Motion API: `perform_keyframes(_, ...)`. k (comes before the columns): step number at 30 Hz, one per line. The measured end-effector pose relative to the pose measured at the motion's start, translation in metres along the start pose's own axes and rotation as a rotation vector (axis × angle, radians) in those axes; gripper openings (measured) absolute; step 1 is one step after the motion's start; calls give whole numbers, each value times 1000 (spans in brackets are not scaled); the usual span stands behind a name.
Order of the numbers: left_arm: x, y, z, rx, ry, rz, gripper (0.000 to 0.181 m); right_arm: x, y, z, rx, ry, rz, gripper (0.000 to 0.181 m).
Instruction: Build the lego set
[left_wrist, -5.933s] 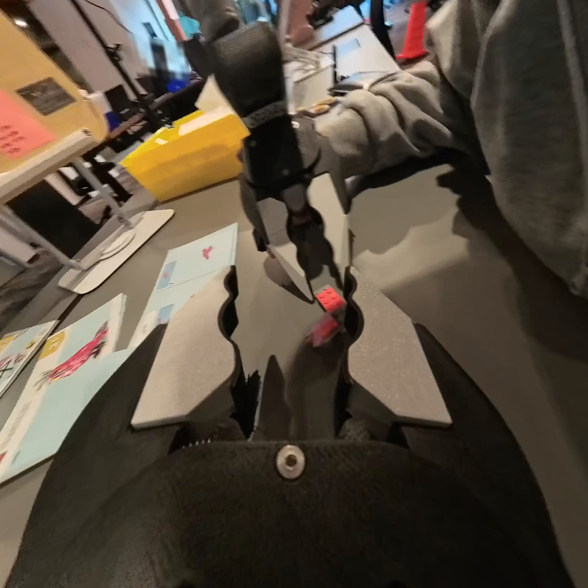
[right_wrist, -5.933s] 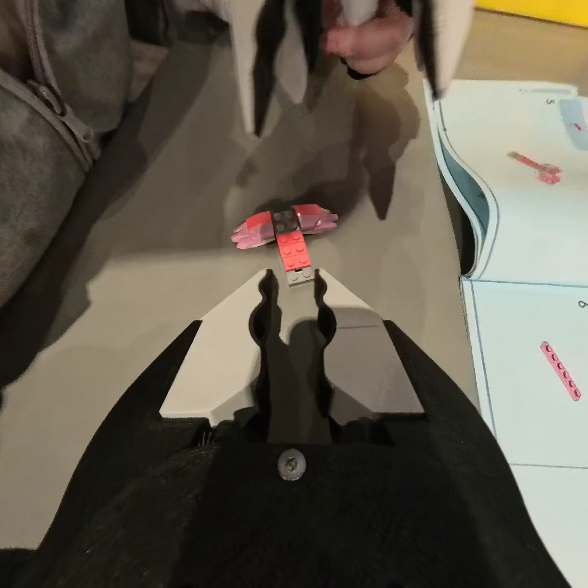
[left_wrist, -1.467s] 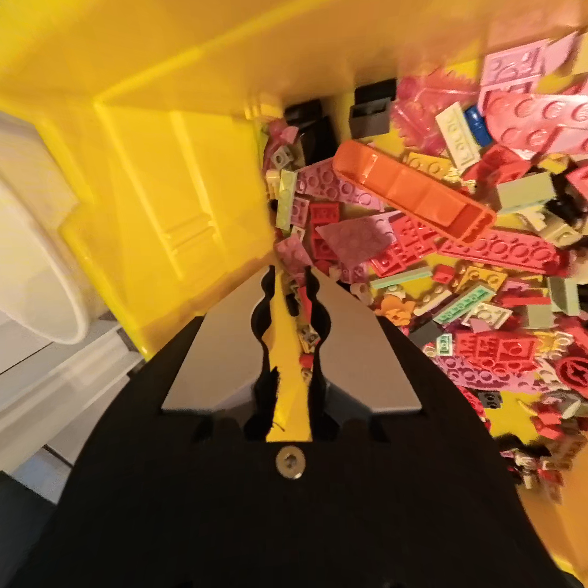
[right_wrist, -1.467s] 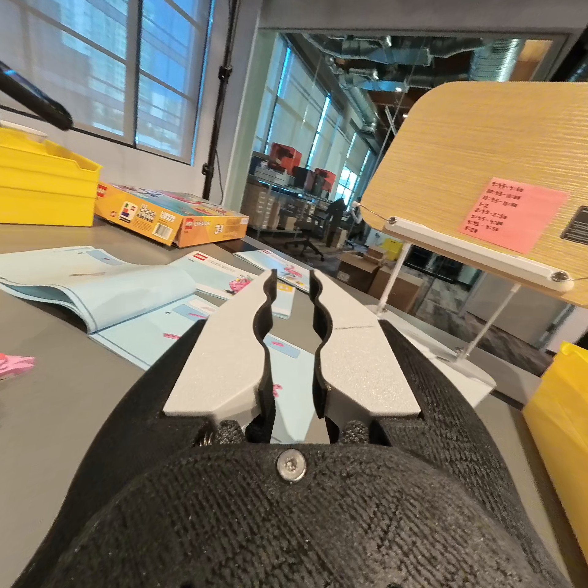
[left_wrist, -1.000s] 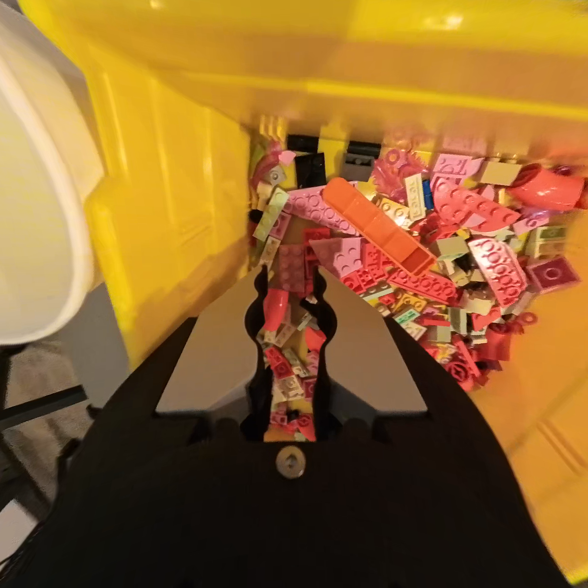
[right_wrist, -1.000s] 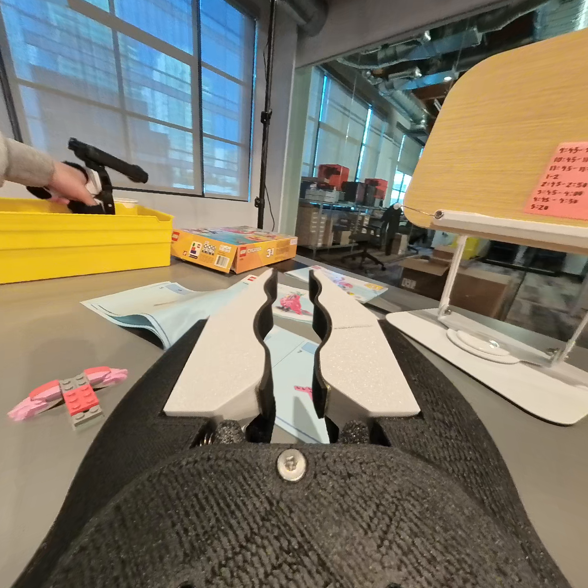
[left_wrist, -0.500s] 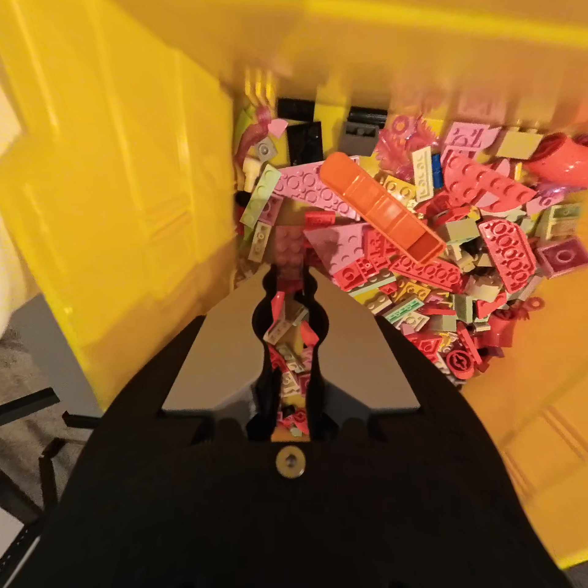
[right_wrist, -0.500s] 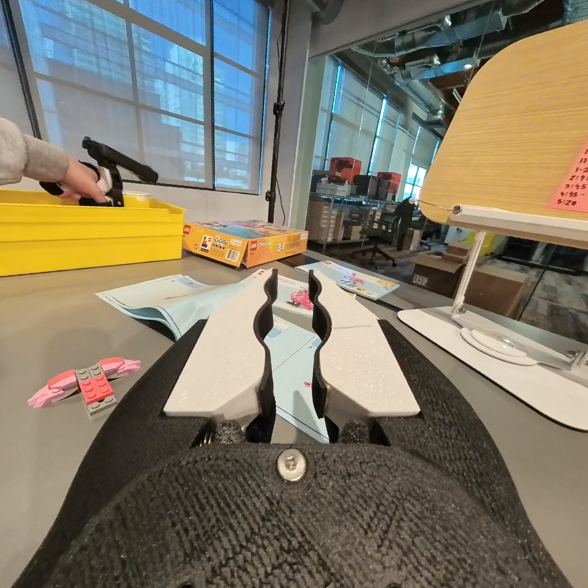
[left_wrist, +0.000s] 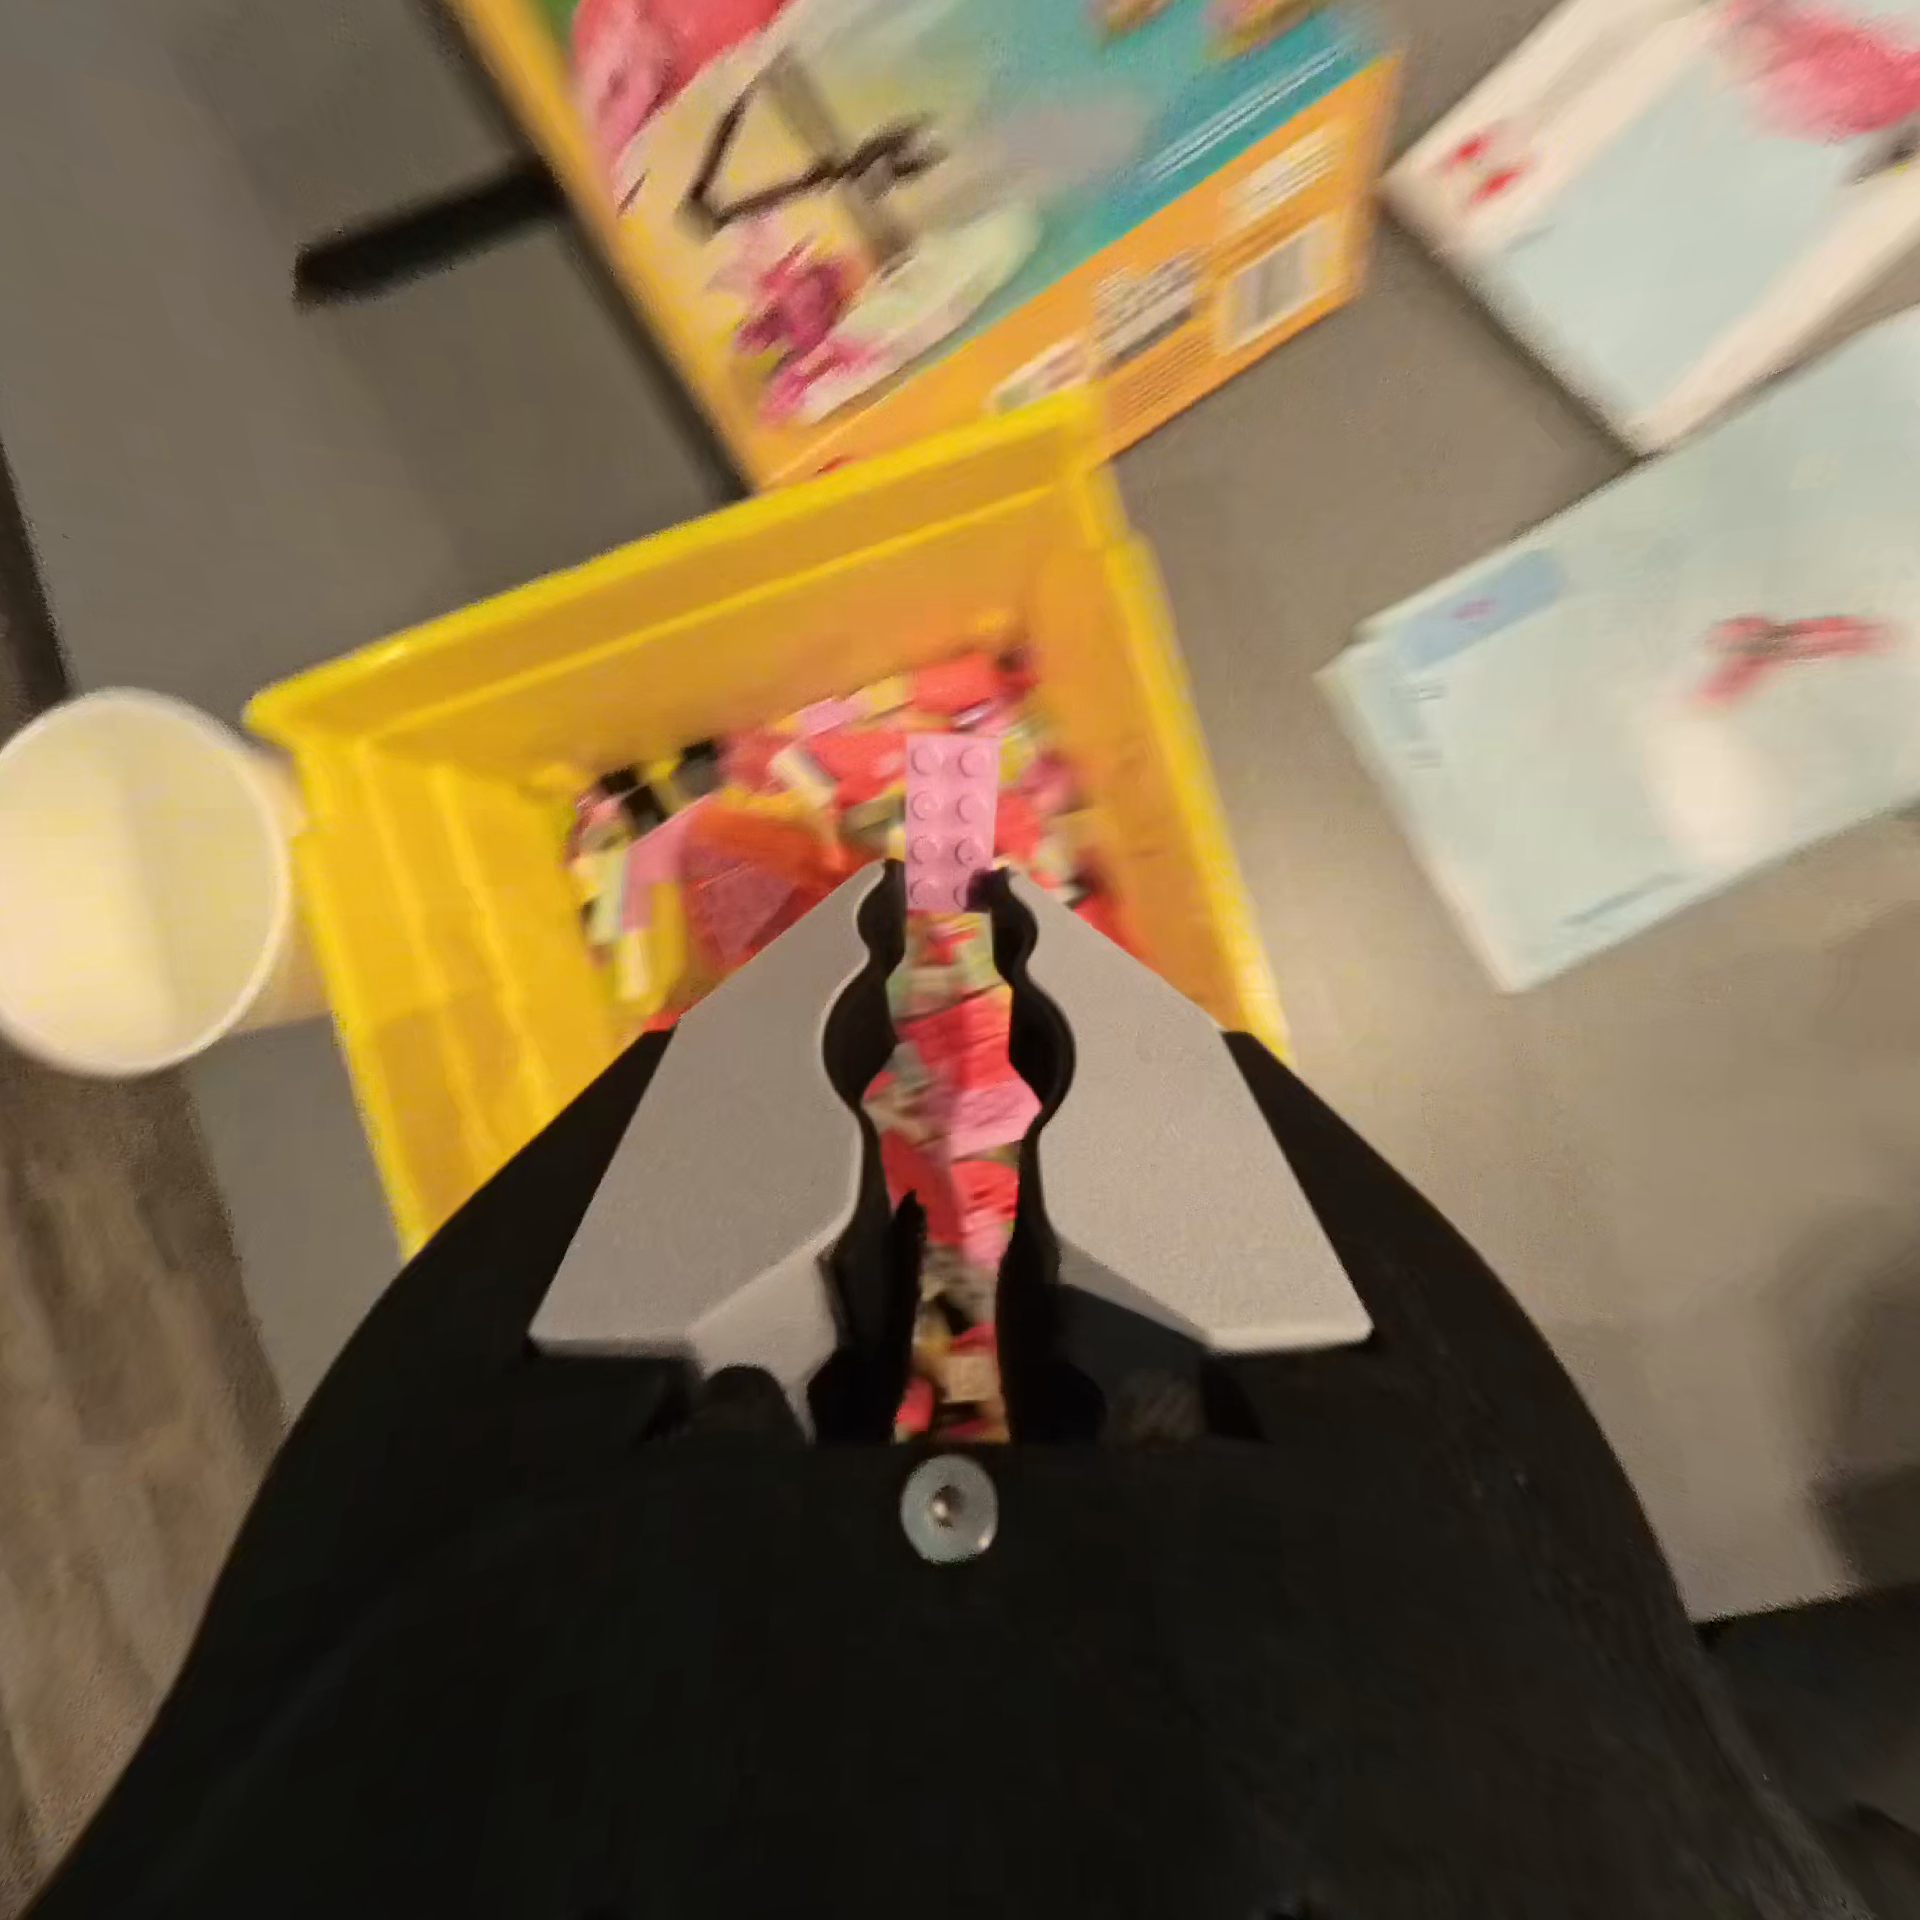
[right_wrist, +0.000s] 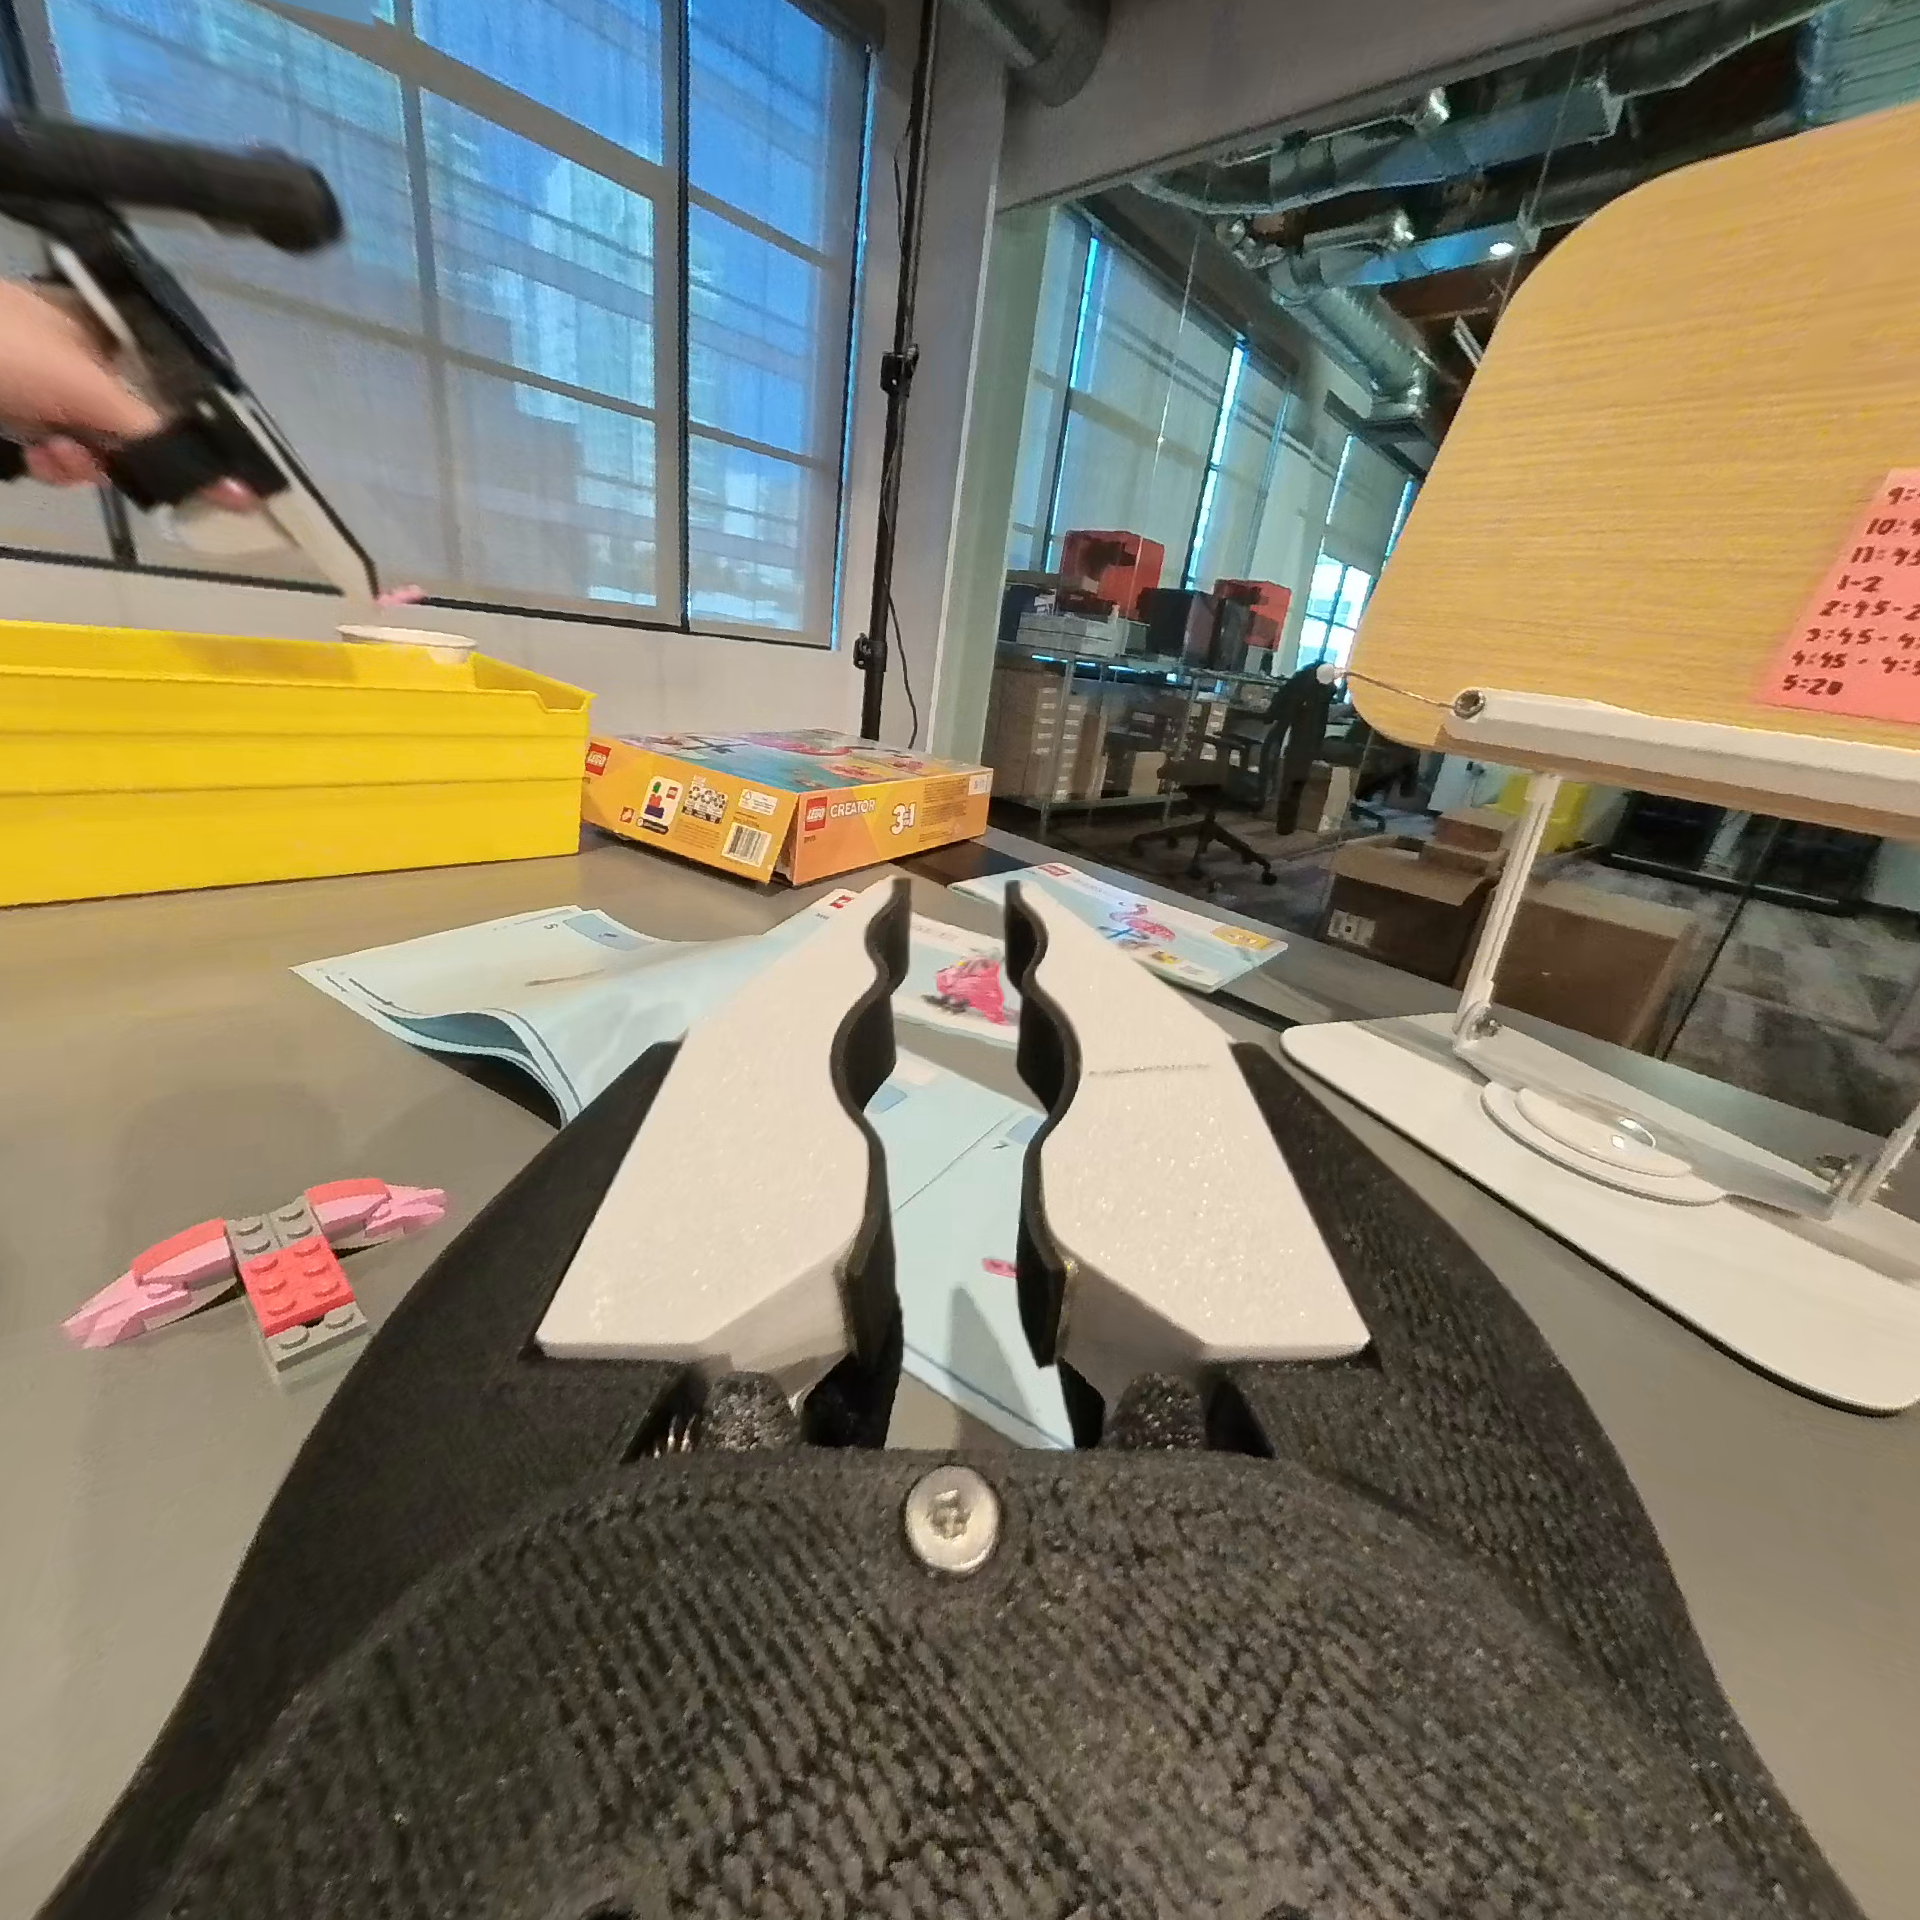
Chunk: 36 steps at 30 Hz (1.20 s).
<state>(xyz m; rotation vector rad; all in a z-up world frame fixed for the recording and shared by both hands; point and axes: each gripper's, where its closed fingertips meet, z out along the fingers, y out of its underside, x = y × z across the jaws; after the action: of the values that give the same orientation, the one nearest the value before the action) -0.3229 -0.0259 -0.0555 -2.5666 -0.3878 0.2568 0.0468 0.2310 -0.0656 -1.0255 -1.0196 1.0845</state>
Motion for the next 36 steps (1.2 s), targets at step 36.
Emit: perform_keyframes(36, 428, 10, 24, 169, 623, 544, 78, 93, -6, -46, -38, 351, -205, 13)
